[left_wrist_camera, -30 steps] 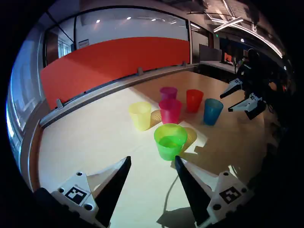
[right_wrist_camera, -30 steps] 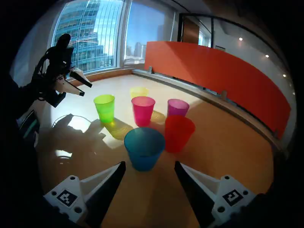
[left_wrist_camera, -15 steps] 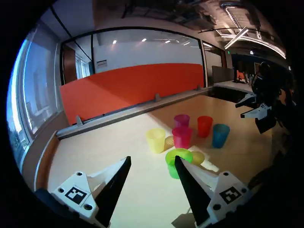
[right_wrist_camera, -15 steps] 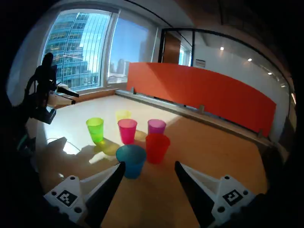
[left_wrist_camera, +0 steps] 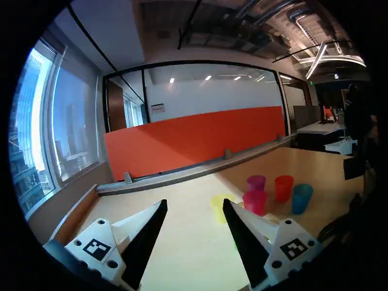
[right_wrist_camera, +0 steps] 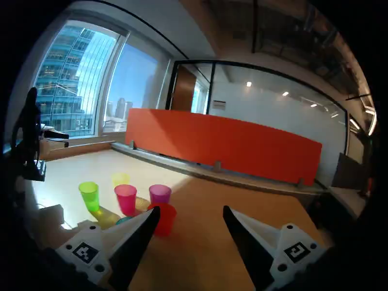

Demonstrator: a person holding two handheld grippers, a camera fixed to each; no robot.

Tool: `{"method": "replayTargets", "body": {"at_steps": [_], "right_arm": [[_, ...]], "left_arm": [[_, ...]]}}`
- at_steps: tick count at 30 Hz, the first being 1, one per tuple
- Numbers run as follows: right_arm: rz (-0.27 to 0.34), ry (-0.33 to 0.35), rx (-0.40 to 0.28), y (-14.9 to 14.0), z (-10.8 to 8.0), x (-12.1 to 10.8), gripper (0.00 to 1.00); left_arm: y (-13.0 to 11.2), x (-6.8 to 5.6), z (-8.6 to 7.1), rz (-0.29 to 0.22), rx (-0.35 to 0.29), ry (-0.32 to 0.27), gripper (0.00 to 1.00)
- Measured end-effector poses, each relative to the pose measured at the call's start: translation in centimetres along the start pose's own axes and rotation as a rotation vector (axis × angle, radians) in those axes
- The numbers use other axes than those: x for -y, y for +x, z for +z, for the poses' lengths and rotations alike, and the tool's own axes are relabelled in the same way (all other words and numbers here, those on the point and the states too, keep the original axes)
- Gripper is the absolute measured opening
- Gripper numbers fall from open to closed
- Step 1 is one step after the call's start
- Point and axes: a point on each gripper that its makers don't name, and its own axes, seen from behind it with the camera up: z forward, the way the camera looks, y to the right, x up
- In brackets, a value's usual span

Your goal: Pour water

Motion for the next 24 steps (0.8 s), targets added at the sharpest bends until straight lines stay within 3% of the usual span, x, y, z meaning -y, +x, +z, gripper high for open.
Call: {"method": "replayTargets", "body": {"at_steps": [7,17,24], "right_arm": [[-0.004,-0.119,-0.08,1.6,0.5,-1.5,1.0],[0.049,-0.225,-0.164,3.7,0.6,-2.5,1.0],[0.061,-0.285,-0.186,3.9,0.0,-3.6,1.0]], "left_arm": [[2.0,0.0,0.0,-0.055,-0.077,0.04,0.84],[2.4,1.1,0.2,-0.119,-0.119,0.123,0.84],[2.2,1.7,0.0,-0.15,-0.14,0.168,0.84]]}}
